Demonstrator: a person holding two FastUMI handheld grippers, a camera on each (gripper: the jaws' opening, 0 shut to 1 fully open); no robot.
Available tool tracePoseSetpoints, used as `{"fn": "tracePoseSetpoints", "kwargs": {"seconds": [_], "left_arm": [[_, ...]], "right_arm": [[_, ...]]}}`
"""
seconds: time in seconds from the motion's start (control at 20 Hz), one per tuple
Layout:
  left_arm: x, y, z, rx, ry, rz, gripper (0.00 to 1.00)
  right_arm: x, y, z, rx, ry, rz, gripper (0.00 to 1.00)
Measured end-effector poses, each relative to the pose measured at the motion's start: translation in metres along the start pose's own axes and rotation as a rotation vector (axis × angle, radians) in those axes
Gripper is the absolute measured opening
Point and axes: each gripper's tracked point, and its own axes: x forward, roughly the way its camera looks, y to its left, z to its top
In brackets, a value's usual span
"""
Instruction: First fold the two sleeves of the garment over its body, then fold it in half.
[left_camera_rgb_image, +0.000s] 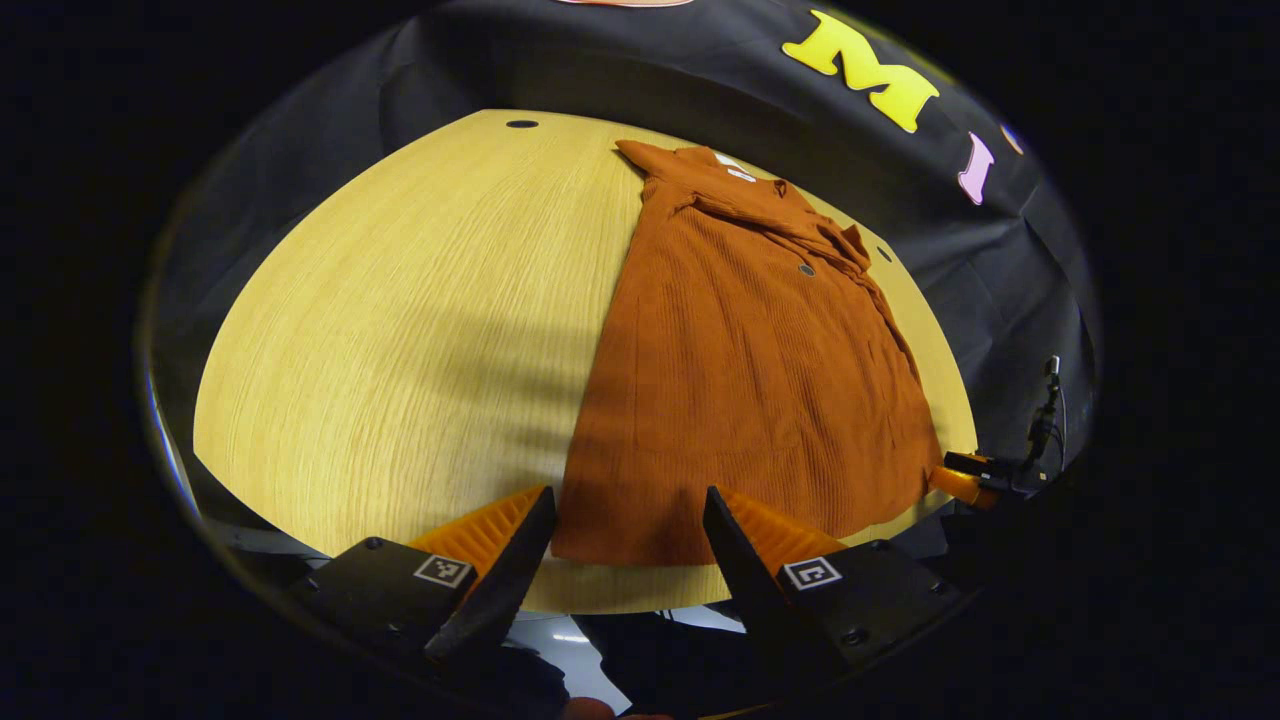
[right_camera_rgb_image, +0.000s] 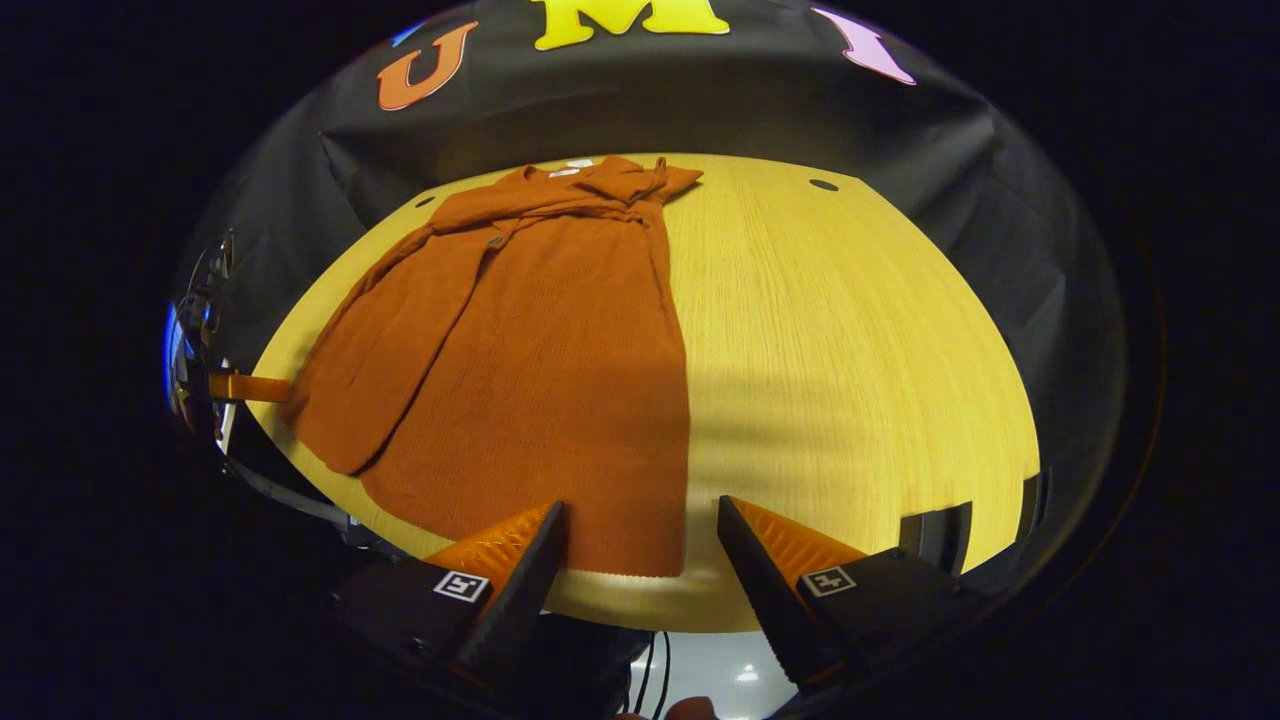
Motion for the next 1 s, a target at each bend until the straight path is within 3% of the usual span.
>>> {"fn": "tracePoseSetpoints", "kwargs": {"seconds": [0.2,0.25,0.3,0.35,0.4,0.45,0.5,0.55,0.6,0.65,0.7,0.75,0.8,0.85,0.9,0.95,1.0], "left_arm": [[0.003,-0.022,-0.008,0.039,0.021,-0.054,0.95],[0.004,-0.025,-0.008,0.037,0.026,-0.059,0.95],[0.007,-0.026,-0.006,0.028,0.030,-0.058,0.93],[0.009,-0.027,-0.005,0.020,0.031,-0.058,0.92],[0.009,-0.027,-0.005,0.012,0.036,-0.055,0.83],[0.010,-0.028,-0.005,0.003,0.040,-0.061,0.89],[0.009,-0.030,-0.005,-0.004,0.041,-0.072,0.77],[0.010,-0.030,-0.004,-0.003,0.047,-0.073,0.67],[0.012,-0.028,-0.006,0.000,0.051,-0.068,0.64],[0.014,-0.028,-0.006,-0.004,0.054,-0.067,0.58],[0.015,-0.028,-0.004,-0.013,0.057,-0.068,0.41],[0.015,-0.028,-0.003,-0.023,0.064,-0.062,0.34],[0.016,-0.028,-0.003,-0.032,0.067,-0.063,0.17],[0.015,-0.028,-0.004,-0.032,0.069,-0.064,0.13],[0.014,-0.028,-0.004,-0.027,0.070,-0.066,0.17],[0.013,-0.028,-0.004,-0.022,0.068,-0.068,0.08],[0.013,-0.030,-0.002,-0.025,0.070,-0.078,0.06]], "right_arm": [[0.003,0.008,0.004,-0.017,-0.001,-0.004,0.98],[0.005,0.011,0.005,-0.035,0.001,-0.004,0.94],[0.004,0.015,0.004,-0.040,-0.001,0.001,0.98],[0.006,0.019,0.005,-0.042,0.001,0.006,0.86],[0.006,0.020,0.005,-0.049,0.000,0.005,0.81],[0.006,0.021,0.005,-0.043,0.000,0.012,0.78],[0.006,0.020,0.006,-0.025,0.000,0.011,0.73],[0.008,0.018,0.007,-0.014,0.002,0.003,0.60],[0.007,0.018,0.009,0.005,0.004,0.007,0.56],[0.008,0.018,0.010,0.019,0.009,0.012,0.40],[0.008,0.017,0.009,0.021,0.013,0.014,0.38],[0.009,0.015,0.012,0.014,0.013,0.010,0.38],[0.009,0.011,0.015,0.024,0.003,-0.004,0.38],[0.017,0.011,0.010,0.050,0.018,-0.008,0.06],[0.011,0.012,0.015,0.077,0.013,0.001,0.10],[0.010,0.011,0.015,0.086,0.020,0.008,0.10],[0.012,0.012,0.017,0.099,0.018,0.011,0.10]]}}
